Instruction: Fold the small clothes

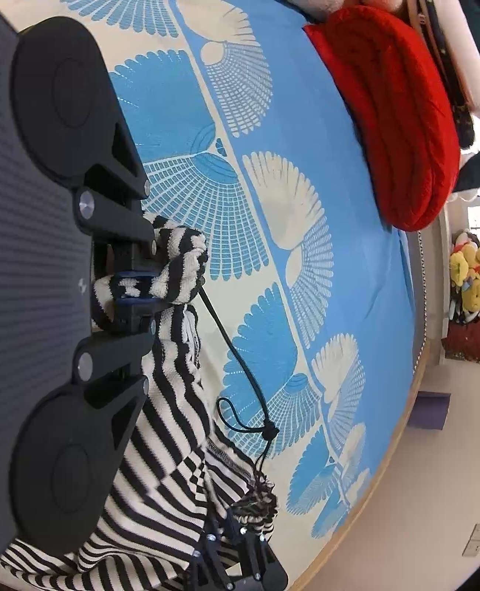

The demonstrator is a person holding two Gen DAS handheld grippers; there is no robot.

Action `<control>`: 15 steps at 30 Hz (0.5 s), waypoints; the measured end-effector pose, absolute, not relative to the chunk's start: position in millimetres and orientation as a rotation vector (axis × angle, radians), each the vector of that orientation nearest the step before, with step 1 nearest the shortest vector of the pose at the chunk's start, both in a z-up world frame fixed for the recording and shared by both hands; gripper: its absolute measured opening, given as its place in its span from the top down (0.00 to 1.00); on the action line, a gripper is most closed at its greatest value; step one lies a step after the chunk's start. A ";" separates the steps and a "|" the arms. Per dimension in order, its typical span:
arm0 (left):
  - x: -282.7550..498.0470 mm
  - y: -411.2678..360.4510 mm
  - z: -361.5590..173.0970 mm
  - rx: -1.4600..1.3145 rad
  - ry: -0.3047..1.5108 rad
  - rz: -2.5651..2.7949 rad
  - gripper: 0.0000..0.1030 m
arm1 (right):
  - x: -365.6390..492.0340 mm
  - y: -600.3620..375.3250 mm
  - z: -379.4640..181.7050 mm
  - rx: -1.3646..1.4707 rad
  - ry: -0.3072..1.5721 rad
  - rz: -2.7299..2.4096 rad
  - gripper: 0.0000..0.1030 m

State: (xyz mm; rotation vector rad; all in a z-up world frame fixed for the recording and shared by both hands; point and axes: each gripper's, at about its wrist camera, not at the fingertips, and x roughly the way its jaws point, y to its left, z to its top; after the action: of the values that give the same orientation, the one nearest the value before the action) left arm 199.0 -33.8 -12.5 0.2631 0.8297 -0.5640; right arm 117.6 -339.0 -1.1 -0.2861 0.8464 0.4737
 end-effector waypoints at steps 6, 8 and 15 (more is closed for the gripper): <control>192.1 -21.2 3.8 0.230 0.806 -0.553 0.90 | 108.9 -349.7 47.6 -0.285 0.745 0.443 0.88; 192.4 -15.6 5.6 0.205 0.807 -0.540 0.89 | 118.7 -355.0 58.0 -0.261 0.704 0.415 0.89; 224.2 -12.1 -27.4 0.153 0.885 -0.440 0.74 | 176.3 -345.3 17.8 -0.229 0.694 0.277 0.89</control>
State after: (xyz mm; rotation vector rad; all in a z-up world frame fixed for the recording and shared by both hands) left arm 224.2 -12.1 -27.4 0.1534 0.8847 -0.4398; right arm 176.3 -345.3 17.8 -0.2285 0.6937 0.2773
